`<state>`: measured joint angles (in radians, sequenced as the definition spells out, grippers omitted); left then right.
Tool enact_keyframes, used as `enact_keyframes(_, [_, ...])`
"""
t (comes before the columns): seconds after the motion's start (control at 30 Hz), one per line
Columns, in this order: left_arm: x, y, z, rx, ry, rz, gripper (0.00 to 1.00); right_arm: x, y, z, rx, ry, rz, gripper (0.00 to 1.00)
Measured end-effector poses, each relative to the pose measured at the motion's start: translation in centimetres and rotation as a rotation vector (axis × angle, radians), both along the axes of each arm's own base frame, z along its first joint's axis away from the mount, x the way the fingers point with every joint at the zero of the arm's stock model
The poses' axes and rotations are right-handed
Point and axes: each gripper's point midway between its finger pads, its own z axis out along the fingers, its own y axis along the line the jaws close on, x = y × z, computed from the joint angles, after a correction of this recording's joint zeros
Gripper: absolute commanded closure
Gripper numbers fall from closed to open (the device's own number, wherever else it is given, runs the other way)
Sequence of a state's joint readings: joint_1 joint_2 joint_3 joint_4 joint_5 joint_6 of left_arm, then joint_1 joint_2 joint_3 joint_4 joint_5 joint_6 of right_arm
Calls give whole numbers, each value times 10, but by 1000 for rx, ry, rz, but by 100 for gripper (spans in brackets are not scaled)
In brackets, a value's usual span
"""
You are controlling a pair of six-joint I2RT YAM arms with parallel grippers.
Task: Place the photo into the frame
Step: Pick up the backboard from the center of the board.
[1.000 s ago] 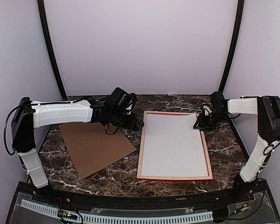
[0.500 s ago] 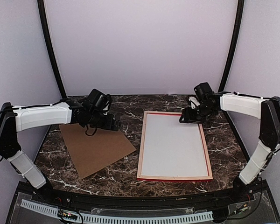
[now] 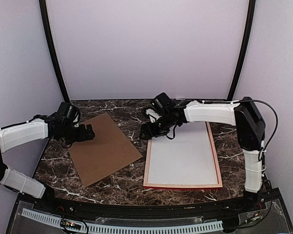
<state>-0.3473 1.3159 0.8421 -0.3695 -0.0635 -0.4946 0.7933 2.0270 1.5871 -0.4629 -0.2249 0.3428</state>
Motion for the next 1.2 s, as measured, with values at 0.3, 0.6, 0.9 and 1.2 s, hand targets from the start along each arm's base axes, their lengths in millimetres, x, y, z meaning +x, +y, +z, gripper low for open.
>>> enact_keyframes(0.3, [-30, 57, -28, -113, 67, 204, 1, -17, 69, -42, -5, 55, 94, 32])
enact_keyframes(0.6, [-45, 86, -53, -170, 117, 336, 1, -7, 80, -67, -18, 79, 76, 33])
enact_keyframes(0.9, [-46, 83, -72, -201, 146, 341, 1, -9, 86, -66, 11, 101, 76, 34])
enact_keyframes(1.2, [-39, 73, -76, -269, 103, 315, 1, -11, 92, -65, 51, 135, 58, 34])
